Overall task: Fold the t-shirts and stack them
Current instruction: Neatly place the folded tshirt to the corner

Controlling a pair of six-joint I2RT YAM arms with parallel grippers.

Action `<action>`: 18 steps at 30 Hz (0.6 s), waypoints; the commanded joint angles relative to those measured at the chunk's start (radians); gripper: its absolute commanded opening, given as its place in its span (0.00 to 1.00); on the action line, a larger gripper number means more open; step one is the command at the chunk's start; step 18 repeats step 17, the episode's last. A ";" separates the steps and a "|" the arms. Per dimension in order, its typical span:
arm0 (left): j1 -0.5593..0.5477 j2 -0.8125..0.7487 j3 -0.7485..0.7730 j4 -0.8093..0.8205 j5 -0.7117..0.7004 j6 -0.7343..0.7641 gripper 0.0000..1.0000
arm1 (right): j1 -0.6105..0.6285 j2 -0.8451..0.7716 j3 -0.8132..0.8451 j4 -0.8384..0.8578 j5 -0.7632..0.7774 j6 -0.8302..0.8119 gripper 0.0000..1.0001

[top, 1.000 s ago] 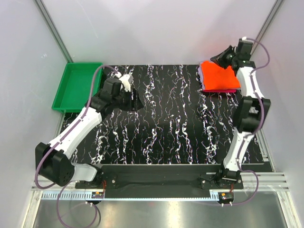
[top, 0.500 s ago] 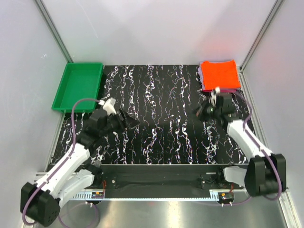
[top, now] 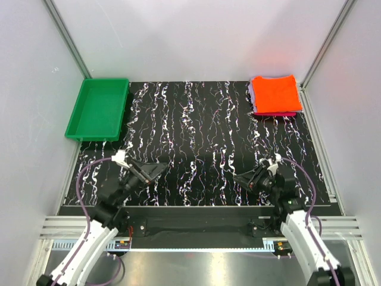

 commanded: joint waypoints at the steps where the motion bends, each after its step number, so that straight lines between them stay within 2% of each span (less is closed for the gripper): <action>1: 0.004 -0.137 -0.197 0.153 -0.029 -0.167 0.75 | 0.001 -0.147 -0.071 -0.063 -0.021 0.083 0.37; 2: 0.003 -0.204 -0.195 0.116 -0.033 -0.153 0.75 | 0.001 -0.234 -0.069 -0.129 -0.030 0.080 0.41; 3: 0.003 -0.257 -0.192 0.057 -0.031 -0.135 0.75 | 0.001 -0.281 -0.069 -0.163 -0.027 0.083 0.51; 6: 0.004 -0.371 -0.189 -0.043 -0.036 -0.110 0.77 | 0.001 -0.477 -0.069 -0.363 0.002 0.126 0.69; 7: 0.003 -0.357 -0.188 -0.059 -0.024 -0.104 0.77 | 0.001 -0.526 -0.071 -0.423 0.021 0.138 0.84; 10: 0.003 -0.308 -0.188 -0.055 0.009 -0.084 0.77 | 0.001 -0.435 -0.071 -0.436 0.022 0.115 0.98; 13: 0.003 -0.315 -0.188 -0.059 0.010 -0.079 0.78 | 0.001 -0.369 -0.071 -0.402 -0.001 0.083 0.99; 18: 0.003 -0.346 -0.187 -0.079 0.006 -0.092 0.79 | 0.001 -0.425 -0.069 -0.343 -0.062 0.086 1.00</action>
